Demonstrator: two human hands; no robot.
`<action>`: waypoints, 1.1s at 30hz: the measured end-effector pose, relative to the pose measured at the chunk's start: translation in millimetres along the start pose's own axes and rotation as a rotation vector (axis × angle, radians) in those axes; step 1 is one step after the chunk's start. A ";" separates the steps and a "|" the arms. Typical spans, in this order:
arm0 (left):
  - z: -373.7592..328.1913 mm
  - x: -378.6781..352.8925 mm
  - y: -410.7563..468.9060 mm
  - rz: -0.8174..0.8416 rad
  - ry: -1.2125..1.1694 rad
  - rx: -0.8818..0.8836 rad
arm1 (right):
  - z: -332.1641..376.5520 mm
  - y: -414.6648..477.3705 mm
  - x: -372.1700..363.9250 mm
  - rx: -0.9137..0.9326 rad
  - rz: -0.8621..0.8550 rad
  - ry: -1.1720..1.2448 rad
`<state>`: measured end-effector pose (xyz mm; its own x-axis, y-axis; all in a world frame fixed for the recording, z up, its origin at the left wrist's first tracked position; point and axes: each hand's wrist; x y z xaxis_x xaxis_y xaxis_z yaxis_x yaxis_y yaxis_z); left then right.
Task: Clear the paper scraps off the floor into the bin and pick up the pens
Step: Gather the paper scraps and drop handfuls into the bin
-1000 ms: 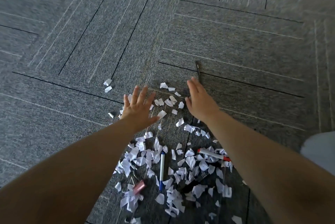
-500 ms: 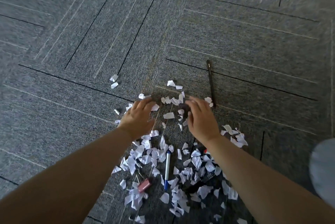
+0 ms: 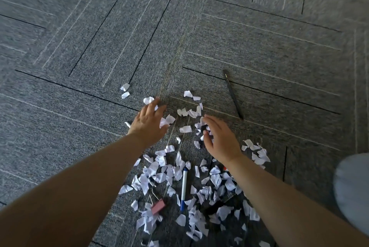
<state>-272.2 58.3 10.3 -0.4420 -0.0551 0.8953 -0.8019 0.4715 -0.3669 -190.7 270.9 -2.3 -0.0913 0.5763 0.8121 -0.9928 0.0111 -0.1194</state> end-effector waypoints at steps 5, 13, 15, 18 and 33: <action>0.3 -8.5 -12.0 0.022 0.019 -0.025 | 5.9 55.8 0.0 -0.035 0.050 -0.114; 10.7 -4.5 -29.2 -0.071 0.016 0.017 | 31.0 98.0 -17.7 0.029 0.271 -0.139; 28.3 2.9 -22.8 -0.074 0.018 0.097 | 34.1 74.9 -26.0 0.112 0.256 -0.133; 50.4 17.5 -10.0 -0.074 -0.001 0.211 | 37.6 38.2 -35.6 0.216 0.215 -0.080; 51.7 21.7 0.3 0.034 -0.241 0.077 | 14.0 31.6 -9.4 -0.139 0.196 -0.348</action>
<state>-302.9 11.8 16.5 -0.5449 -0.2533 0.7993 -0.8092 0.4085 -0.4223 -222.4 254.4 -5.7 -0.3220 0.2687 0.9078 -0.9362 0.0523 -0.3476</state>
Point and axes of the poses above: each hand's wrist, its own y-axis towards the middle knuckle, its own x-axis out of the back of the hand, z = x × y, and after that the axes turned 7 degrees about -x, right-handed
